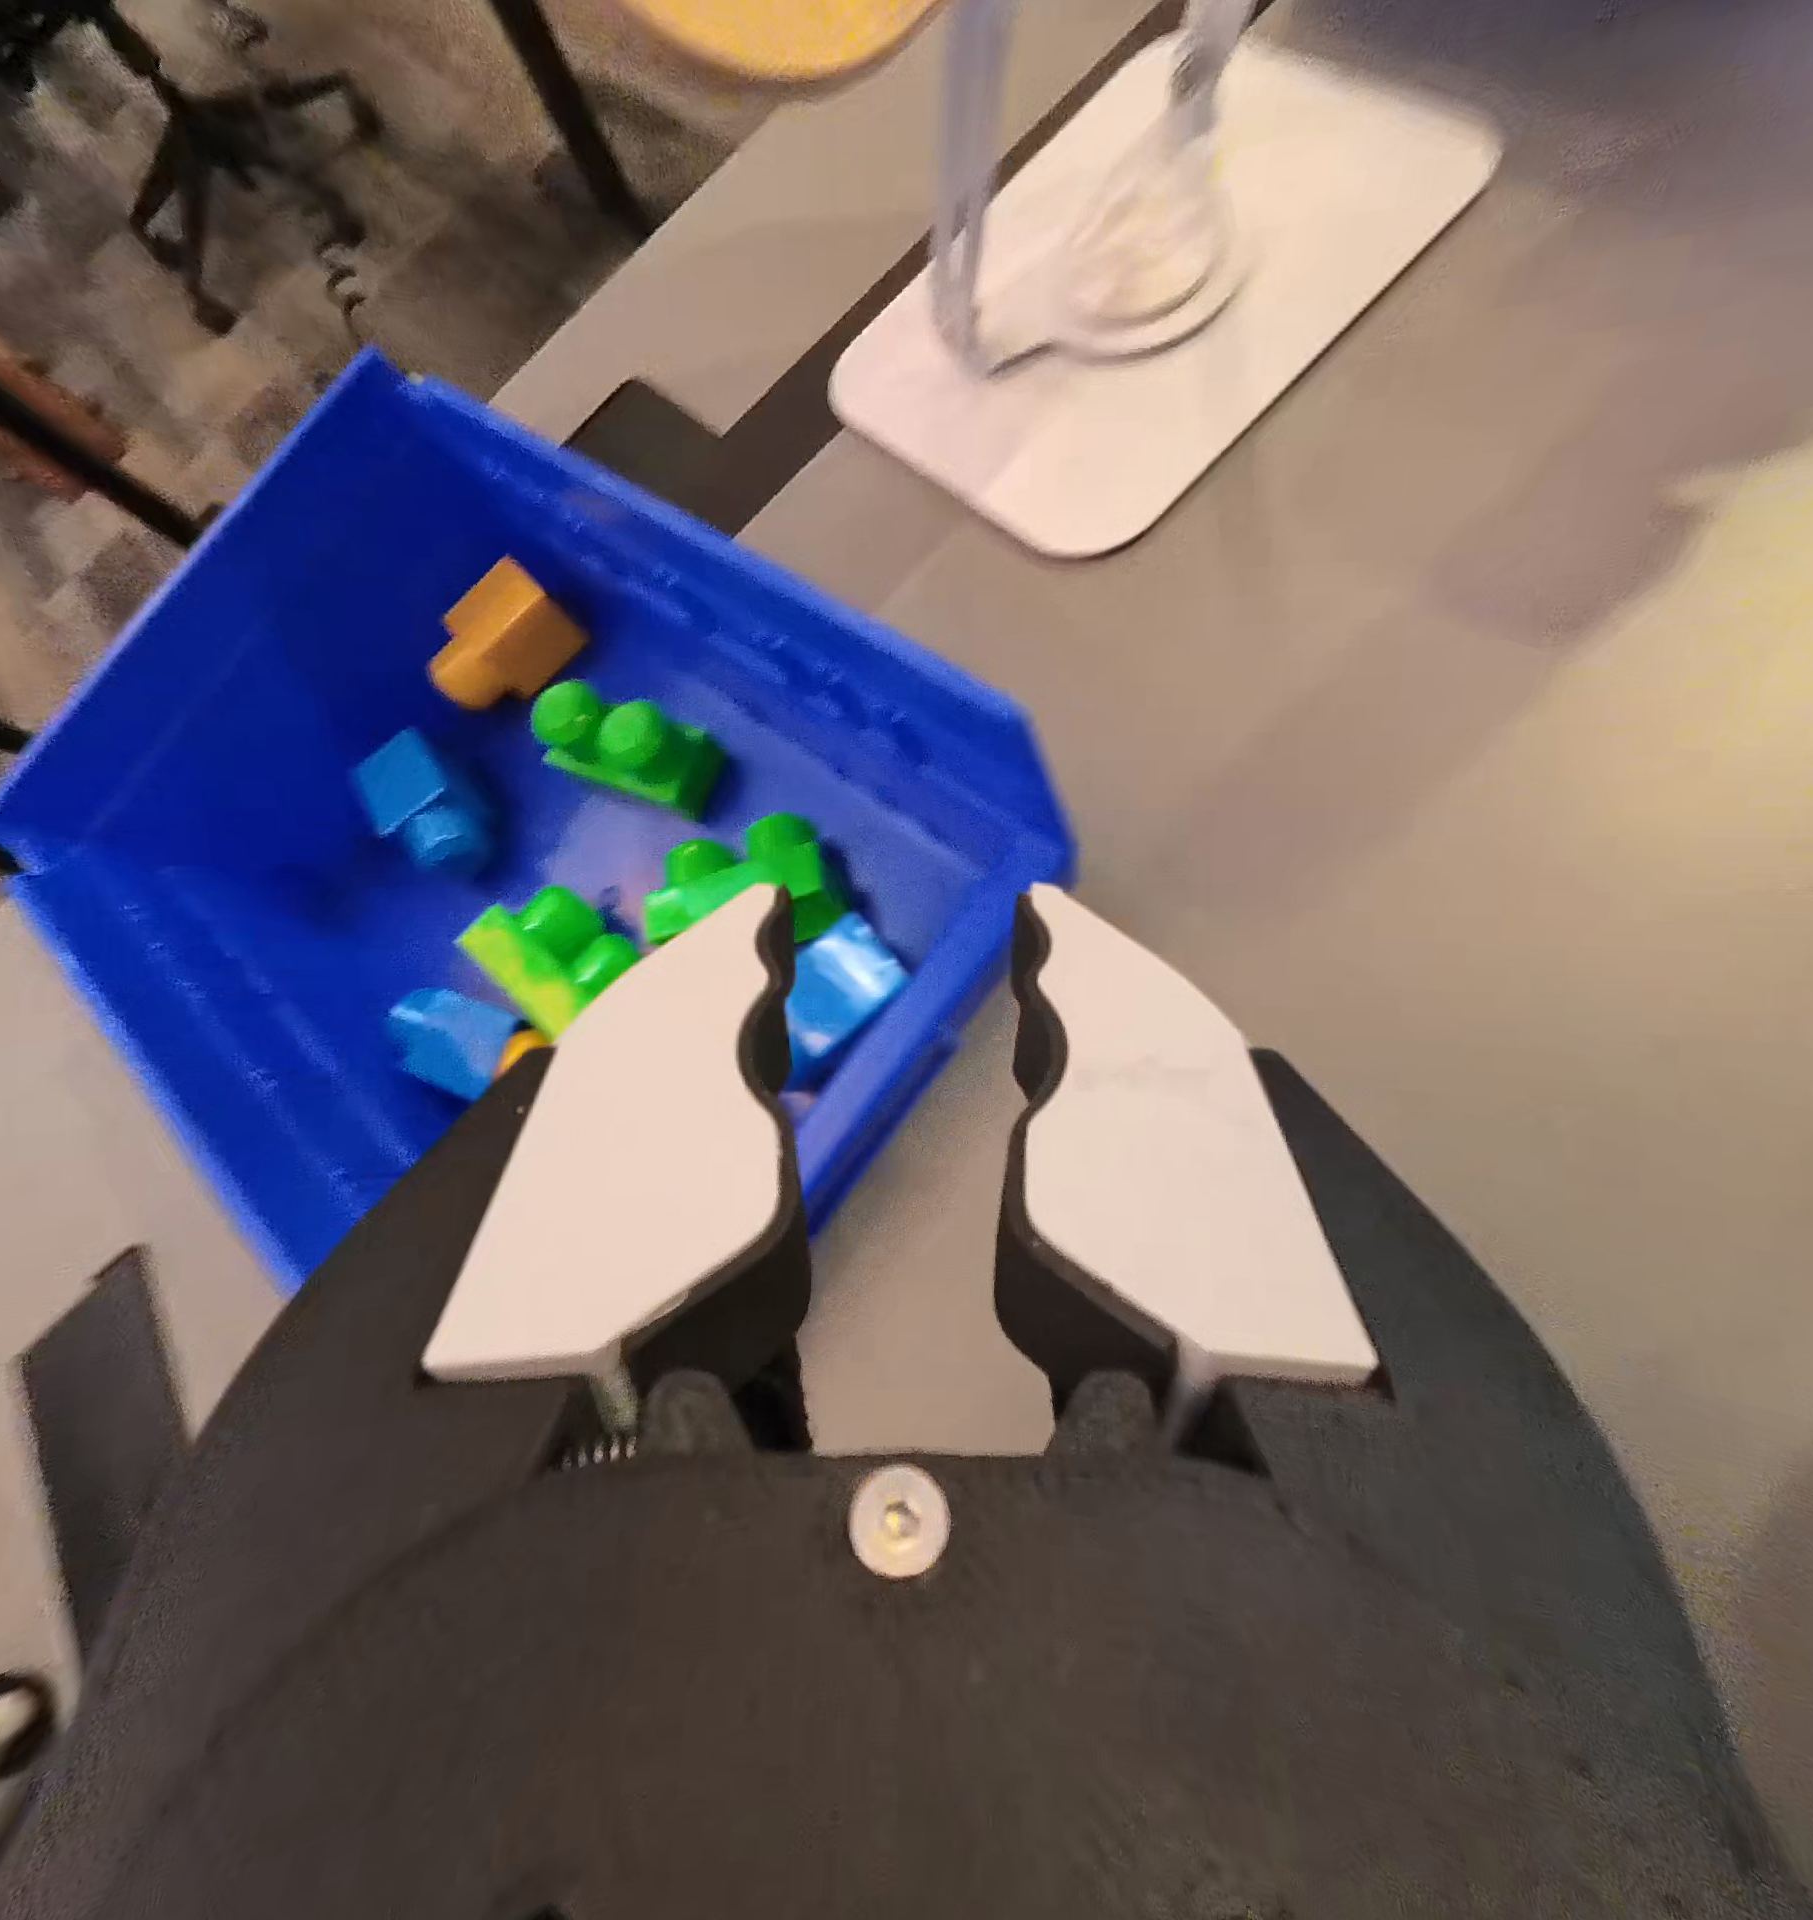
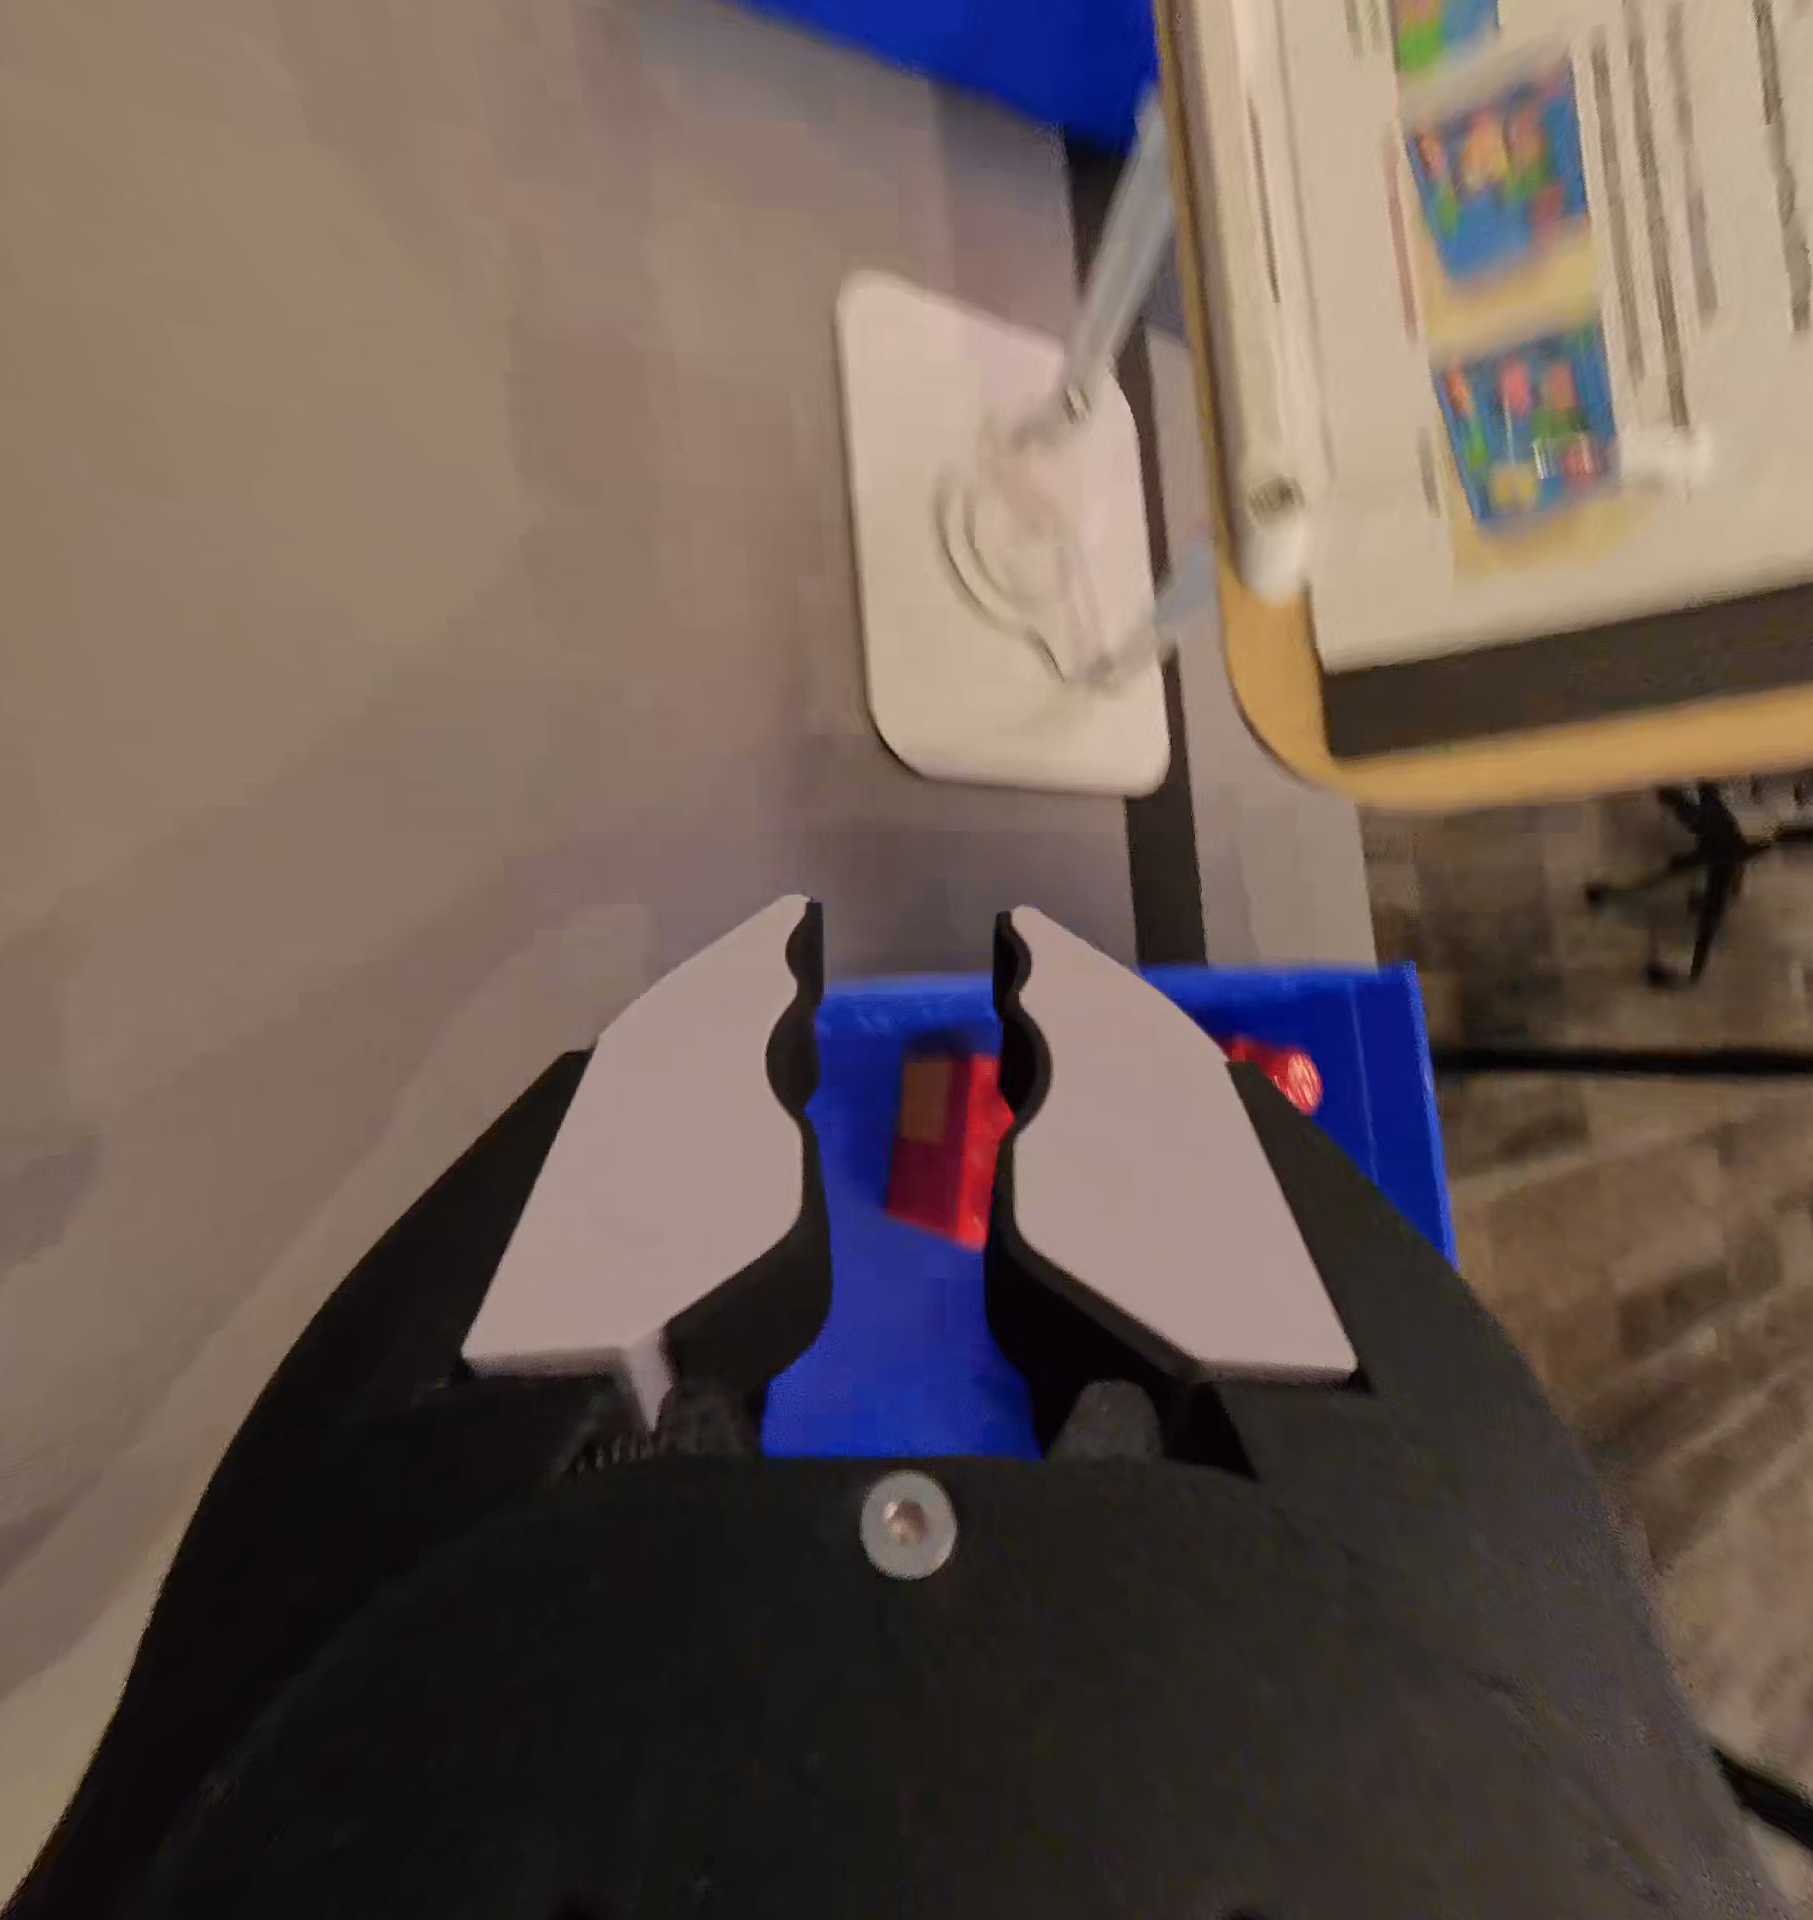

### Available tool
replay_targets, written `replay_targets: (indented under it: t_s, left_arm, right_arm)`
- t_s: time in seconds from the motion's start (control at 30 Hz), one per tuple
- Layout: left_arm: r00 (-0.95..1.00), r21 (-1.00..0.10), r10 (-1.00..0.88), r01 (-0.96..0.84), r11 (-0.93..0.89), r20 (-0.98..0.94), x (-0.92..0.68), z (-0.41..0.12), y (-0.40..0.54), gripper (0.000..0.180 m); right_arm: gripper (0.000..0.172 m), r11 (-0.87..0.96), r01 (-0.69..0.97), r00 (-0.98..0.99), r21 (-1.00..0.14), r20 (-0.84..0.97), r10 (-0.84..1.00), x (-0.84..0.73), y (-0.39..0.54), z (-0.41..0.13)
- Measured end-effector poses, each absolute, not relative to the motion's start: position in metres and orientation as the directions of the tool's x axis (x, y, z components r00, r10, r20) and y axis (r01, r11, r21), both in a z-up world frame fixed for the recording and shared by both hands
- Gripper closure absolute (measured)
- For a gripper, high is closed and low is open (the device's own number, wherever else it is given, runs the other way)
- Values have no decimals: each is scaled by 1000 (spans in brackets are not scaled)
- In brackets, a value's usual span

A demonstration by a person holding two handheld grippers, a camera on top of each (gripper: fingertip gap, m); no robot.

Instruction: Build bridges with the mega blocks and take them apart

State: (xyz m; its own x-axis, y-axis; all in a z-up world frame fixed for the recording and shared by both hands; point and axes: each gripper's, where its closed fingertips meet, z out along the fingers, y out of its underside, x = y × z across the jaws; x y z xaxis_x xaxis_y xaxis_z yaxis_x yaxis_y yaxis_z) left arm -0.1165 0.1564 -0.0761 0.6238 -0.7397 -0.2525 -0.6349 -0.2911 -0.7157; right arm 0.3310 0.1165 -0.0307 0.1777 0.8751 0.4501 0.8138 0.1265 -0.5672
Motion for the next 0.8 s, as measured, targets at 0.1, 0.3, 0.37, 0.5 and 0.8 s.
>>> replay_targets:
  t_s: [0.1,0.3,0.37,0.5,0.8]
  left_arm:
    - [569,-624,-764,-725,-291,-304,-132,-90,186,139]
    - [367,-331,-843,-912,-243,-392,-149,-142,236,135]
    - [297,-272,-871,-942,-199,-391,-150,-155,243,137]
    - [173,-128,-884,-983,-129,-435,-160,-173,258,140]
    - [-29,23,-782,-1000,19,-622,-153,-188,281,163]
  right_arm:
    - [140,202,756,84,-623,398,913,282,80,-33]
    - [145,222,688,-88,-691,224,971,202,42,-76]
    - [146,203,655,-128,-728,158,979,182,33,-88]
    - [148,193,668,-179,-719,97,979,167,27,-113]
    - [150,150,634,-203,-758,24,979,162,24,-120]
